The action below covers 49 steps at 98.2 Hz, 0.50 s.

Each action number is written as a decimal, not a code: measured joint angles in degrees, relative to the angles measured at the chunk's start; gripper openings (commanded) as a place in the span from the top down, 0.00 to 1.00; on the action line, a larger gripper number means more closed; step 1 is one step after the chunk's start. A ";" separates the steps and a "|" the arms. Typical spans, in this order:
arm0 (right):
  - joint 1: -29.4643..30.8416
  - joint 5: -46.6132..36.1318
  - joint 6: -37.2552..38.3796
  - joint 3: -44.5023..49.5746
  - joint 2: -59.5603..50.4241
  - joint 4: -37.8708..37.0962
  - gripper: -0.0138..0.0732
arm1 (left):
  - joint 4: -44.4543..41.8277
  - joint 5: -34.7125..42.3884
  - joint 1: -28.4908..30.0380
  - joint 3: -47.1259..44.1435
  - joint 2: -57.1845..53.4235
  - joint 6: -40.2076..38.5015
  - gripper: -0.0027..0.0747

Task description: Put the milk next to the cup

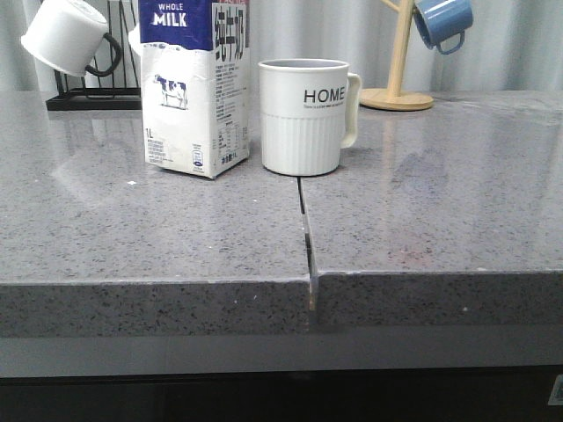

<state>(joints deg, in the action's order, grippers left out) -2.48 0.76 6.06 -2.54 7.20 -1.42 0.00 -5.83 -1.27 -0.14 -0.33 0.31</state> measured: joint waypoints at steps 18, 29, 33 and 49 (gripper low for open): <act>4.21 0.89 -0.19 3.86 -5.86 0.35 0.92 | 0.00 0.00 0.00 0.00 0.00 0.00 0.99; 4.42 2.27 -0.19 4.10 -7.53 0.35 0.92 | 0.00 0.10 0.00 0.00 0.00 0.00 0.99; 4.47 2.55 -0.19 4.10 -7.63 0.35 0.92 | 0.00 0.10 0.00 0.00 0.00 0.00 0.99; 4.47 2.95 -0.19 4.23 -7.77 0.35 0.92 | 0.00 0.10 0.00 0.00 0.00 0.00 0.99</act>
<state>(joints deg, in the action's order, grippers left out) 1.99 3.71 5.87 1.69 -0.57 -1.07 0.00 -5.73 -1.27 -0.14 -0.33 0.31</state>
